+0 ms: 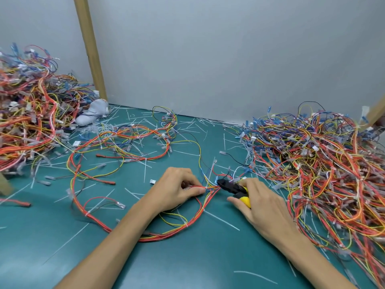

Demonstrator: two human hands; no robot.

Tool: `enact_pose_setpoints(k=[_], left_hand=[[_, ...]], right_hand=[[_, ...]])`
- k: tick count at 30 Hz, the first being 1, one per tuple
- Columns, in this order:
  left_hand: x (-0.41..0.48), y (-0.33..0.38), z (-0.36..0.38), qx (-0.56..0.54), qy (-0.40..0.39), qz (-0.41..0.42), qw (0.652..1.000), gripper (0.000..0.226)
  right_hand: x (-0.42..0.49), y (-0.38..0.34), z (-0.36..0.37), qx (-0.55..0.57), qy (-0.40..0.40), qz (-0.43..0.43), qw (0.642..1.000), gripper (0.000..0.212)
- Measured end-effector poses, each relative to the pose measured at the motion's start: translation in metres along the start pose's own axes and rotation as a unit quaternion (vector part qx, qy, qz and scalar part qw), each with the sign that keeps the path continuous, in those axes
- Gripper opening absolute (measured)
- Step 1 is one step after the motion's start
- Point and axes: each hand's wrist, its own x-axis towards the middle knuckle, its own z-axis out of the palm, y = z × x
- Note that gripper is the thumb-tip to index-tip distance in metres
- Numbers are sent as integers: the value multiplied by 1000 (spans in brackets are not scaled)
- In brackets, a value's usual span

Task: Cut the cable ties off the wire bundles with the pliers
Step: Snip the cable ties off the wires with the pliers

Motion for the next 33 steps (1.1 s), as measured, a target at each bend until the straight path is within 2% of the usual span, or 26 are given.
enact_pose_setpoints(k=[6, 12, 27, 33], left_hand=[[1, 1, 0, 13, 4, 5, 1000, 10], [1, 2, 1, 32, 10, 9, 999, 9], [2, 1, 2, 52, 8, 27, 998, 3], [1, 2, 3, 73, 8, 36, 997, 2]], right_hand=[[10, -5, -1, -68, -56, -33, 996, 63], [20, -8, 0, -99, -50, -63, 992, 62], [18, -1, 17, -65, 84, -139, 985, 44], [16, 1, 18, -40, 76, -147, 985, 46]])
